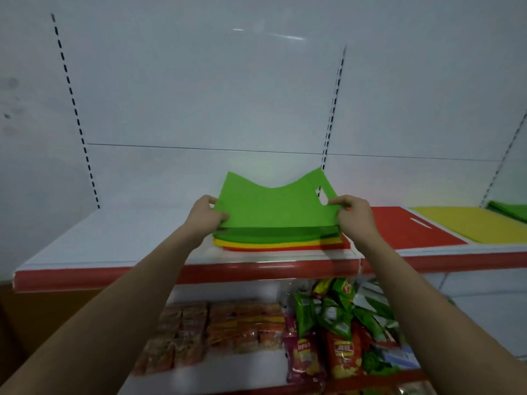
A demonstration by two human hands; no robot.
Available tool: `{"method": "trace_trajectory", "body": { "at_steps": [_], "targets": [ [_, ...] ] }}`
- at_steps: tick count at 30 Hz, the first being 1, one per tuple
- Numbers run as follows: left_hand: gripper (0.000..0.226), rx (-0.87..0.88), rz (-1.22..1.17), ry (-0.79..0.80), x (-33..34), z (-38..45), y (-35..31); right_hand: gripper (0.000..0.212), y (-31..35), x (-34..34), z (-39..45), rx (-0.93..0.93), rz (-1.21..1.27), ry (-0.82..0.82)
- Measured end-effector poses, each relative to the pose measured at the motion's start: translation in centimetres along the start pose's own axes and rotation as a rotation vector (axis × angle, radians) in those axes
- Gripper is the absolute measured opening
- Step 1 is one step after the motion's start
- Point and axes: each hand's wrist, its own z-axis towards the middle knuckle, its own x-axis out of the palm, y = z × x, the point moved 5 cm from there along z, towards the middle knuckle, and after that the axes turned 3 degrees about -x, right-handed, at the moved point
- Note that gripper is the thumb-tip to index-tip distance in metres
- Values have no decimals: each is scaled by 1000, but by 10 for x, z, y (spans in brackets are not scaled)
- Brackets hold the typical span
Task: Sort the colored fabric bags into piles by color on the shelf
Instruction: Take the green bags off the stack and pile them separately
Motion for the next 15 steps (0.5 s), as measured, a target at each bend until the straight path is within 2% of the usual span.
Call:
{"method": "trace_trajectory", "body": {
  "at_steps": [2,5,11,15],
  "targets": [
    [47,11,-133,94,4,-8,-3,47,10,-17,-17,56,83,17],
    [72,84,-122,156,16,-23,-12,48,15,-42,-40,95,108,7],
    [55,98,-88,286,60,-34,-23,37,5,-101,-74,132,144,-45],
    [55,114,-97,402,118,-51,-38,43,-16,-160,-98,160,80,-38]
  ]
}}
